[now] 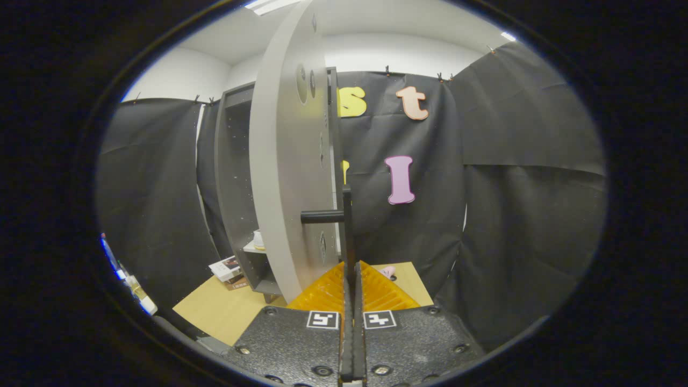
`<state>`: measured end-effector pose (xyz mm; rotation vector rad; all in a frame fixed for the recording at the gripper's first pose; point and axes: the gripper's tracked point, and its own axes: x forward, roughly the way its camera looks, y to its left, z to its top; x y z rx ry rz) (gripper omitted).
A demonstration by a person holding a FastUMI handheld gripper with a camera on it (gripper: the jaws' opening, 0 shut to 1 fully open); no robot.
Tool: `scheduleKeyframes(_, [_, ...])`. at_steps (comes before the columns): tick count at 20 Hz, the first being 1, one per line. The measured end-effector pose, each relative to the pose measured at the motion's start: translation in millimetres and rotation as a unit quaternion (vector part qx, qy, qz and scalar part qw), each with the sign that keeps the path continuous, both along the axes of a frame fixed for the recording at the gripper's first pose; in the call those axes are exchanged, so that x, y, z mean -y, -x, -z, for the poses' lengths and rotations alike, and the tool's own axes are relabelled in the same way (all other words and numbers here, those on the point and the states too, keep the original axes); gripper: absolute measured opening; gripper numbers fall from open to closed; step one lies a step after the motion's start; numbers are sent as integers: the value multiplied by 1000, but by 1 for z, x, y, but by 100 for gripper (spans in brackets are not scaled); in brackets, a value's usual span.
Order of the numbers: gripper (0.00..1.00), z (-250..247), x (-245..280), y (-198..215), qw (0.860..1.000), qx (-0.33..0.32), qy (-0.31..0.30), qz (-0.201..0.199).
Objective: Open the shoe cabinet door, grab the shoes and put them into the shoe cabinet, then close the shoe cabinet door.
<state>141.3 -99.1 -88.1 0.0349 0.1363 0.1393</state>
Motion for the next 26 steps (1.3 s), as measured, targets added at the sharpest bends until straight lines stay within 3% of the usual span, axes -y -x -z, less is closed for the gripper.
scheduleKeyframes(3, [4, 2, 1, 4, 1000, -6, 4, 5])
scheduleKeyframes(6, [7, 18, 14, 17, 999, -15, 34, 35])
scheduleKeyframes(7, [20, 26, 18, 24, 998, -19, 49, 42])
scheduleKeyframes(11, [52, 60, 28, 66, 995, -33, 71, 61])
scheduleKeyframes(17, [98, 135, -8, 123, 996, -68, -8, 58])
scheduleKeyframes(21, [97, 198, -49, 126, 994, -94, -2, 58])
scheduleKeyframes(26, [98, 271, -126, 104, 992, -120, 35, 15])
